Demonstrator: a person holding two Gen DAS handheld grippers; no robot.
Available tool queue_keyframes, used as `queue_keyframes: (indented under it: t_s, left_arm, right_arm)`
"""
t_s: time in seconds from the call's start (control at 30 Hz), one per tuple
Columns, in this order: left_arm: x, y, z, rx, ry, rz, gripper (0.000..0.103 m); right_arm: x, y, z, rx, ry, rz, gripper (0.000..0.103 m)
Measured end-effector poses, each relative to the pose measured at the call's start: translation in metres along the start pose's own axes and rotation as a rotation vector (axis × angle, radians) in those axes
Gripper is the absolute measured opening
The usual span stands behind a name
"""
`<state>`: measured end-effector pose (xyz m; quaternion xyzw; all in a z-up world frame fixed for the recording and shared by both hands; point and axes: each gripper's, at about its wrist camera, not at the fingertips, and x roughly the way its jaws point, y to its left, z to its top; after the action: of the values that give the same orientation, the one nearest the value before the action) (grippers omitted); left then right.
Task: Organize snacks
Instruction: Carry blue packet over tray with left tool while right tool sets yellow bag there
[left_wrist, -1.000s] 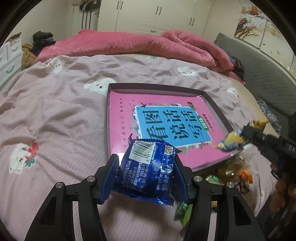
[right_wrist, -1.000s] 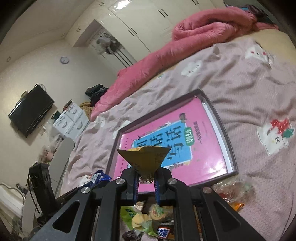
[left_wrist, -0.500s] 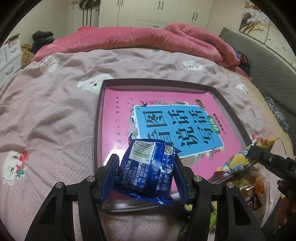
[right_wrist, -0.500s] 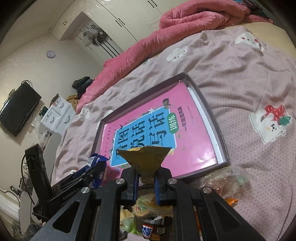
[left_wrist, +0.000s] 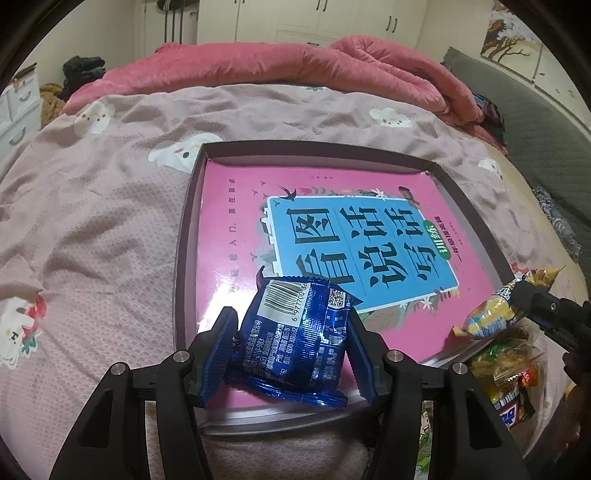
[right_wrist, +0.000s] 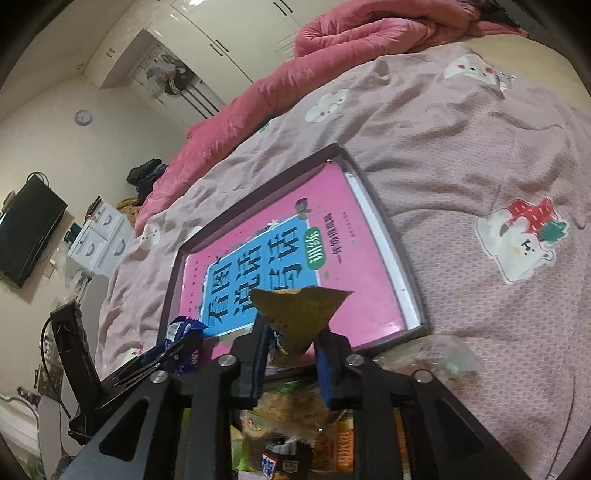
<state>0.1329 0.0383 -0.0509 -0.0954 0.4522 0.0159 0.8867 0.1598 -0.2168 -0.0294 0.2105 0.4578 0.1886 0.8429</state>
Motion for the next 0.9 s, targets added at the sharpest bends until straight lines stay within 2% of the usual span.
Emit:
queue_keyframes:
  t_s: [0.27,0.9]
  left_arm:
    - [0.000,0.001,-0.001,-0.006,0.005,-0.004,0.060]
    - [-0.019,0.001,0.002,-0.001,-0.034,-0.010,0.062]
  right_arm:
    - [-0.006,-0.010,0.003,0.028,-0.017,-0.016,0.038]
    - [-0.030,-0.022,0.007,0.031,-0.069,-0.066,0.042]
